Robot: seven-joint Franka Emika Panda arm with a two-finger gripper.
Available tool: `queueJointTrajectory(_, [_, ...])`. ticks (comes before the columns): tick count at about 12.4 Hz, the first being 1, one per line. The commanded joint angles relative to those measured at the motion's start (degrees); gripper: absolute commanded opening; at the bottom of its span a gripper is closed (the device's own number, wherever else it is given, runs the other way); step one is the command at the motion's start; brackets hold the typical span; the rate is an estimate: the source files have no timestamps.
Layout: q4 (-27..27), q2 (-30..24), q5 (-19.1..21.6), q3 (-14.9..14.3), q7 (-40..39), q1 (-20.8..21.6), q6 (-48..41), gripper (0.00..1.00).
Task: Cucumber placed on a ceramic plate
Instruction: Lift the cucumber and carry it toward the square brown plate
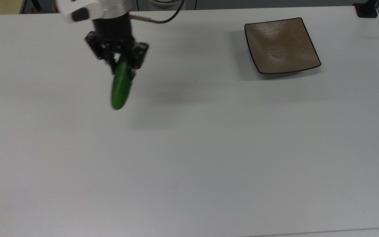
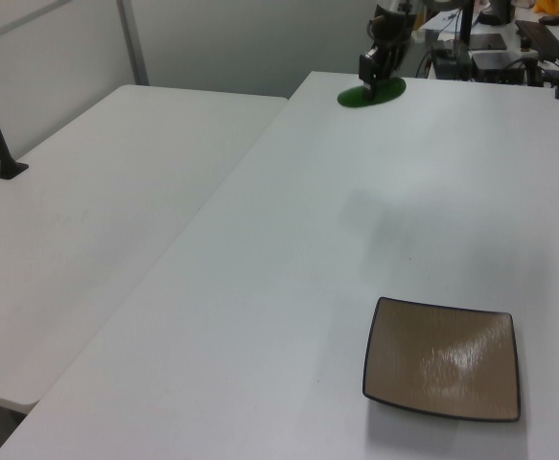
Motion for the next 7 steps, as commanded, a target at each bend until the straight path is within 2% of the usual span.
queueJointTrajectory(1, [-3.8,-5.2,3.9,1.1,-2.8,2.9,-6.7,0.3])
queueJointTrajectory(2, [-3.8,-6.0,6.3,1.5,-4.3,4.7,-9.7,0.3])
queueJointTrajectory(4, [-4.0,-6.9,8.2,3.5,-5.6,5.8,-13.0,0.3])
queueJointTrajectory(6, [-4.8,-7.4,8.4,8.3,-5.7,5.9,-15.2,0.3])
queueJointTrajectory(7, [-6.3,-8.2,8.4,9.8,-5.7,6.0,-15.0,0.3])
